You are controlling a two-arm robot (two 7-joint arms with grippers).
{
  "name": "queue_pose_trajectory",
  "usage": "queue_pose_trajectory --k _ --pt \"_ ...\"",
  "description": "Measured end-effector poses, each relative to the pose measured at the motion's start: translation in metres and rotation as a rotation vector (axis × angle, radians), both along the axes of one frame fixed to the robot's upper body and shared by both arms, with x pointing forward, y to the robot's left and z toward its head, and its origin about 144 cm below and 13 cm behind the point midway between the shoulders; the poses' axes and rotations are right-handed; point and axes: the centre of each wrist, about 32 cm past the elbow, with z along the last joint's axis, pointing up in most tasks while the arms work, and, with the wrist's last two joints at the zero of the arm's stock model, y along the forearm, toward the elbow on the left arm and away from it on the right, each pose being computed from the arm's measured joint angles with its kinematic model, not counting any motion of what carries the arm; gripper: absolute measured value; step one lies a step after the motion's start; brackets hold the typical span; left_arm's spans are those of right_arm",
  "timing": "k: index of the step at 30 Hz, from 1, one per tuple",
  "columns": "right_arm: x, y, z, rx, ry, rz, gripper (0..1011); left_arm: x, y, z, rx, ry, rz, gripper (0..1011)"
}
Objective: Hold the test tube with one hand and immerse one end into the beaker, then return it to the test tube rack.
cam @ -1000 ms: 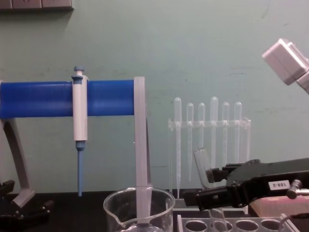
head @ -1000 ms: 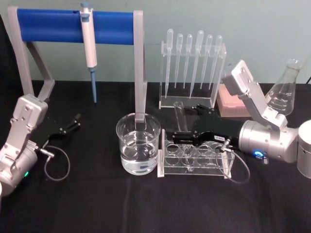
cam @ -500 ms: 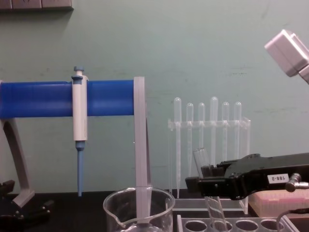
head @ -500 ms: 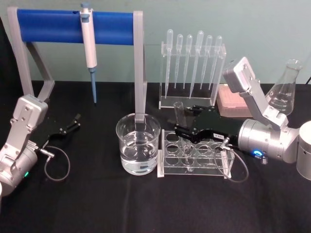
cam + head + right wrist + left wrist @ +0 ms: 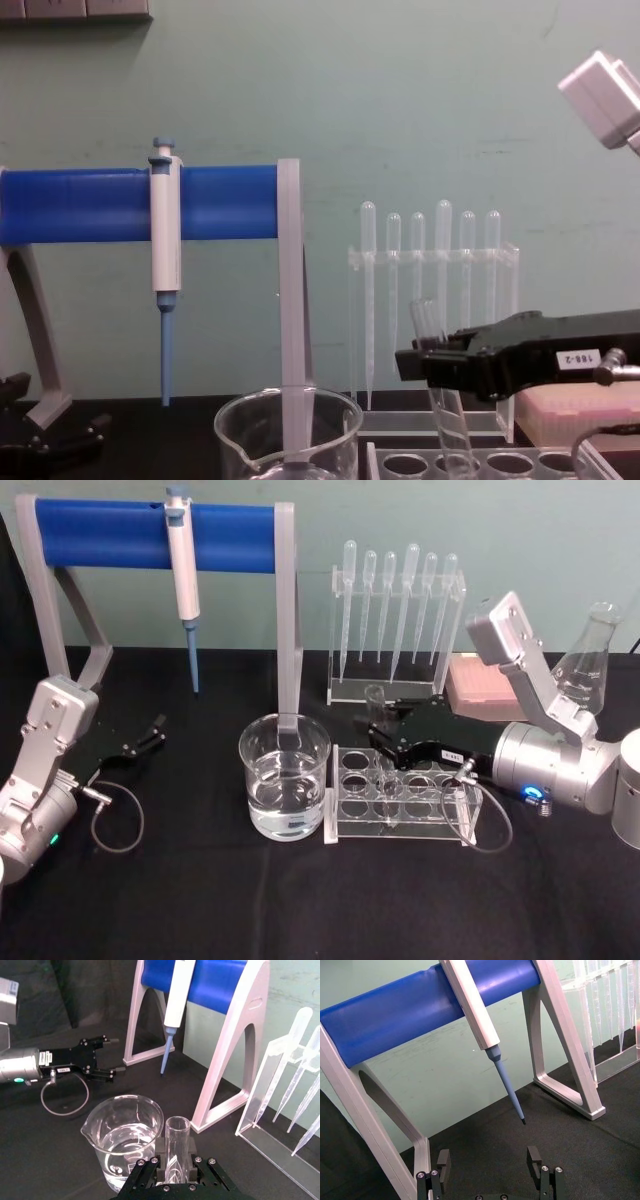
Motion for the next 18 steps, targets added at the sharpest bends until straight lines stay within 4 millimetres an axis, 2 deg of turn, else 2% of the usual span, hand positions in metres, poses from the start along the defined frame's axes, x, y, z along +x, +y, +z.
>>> queue_pose_trajectory --k 18 --pt "-0.034 -0.013 0.024 0.169 -0.137 -0.021 226 0.0 0.0 0.0 0.0 0.0 0.0 1000"
